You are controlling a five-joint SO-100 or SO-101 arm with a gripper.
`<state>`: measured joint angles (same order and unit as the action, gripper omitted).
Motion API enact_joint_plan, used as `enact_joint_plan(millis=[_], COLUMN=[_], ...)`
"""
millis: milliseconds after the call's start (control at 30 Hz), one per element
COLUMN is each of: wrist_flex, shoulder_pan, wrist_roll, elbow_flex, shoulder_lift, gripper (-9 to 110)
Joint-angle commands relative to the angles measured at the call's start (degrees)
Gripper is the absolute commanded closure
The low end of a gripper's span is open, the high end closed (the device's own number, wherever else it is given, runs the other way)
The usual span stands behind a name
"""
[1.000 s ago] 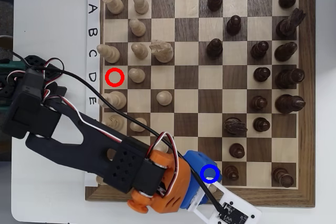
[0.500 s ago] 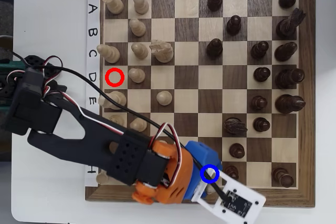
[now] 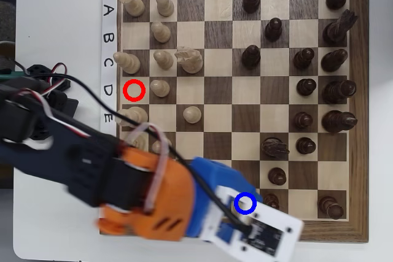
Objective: Move the piece to destination
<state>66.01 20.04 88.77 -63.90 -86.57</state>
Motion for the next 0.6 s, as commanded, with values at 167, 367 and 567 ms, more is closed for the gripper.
enact_joint_plan(millis=[167, 367, 567], wrist_flex=[3.7, 17.1, 23.9], shoulder_pan=[4.3, 13.4, 30.5], wrist_roll=[-39.4, -64.8, -80.6], elbow_flex=[-16.3, -17.1, -19.4], shoulder_lift=[-55.1, -68.4, -73.5], gripper=[101, 101, 101])
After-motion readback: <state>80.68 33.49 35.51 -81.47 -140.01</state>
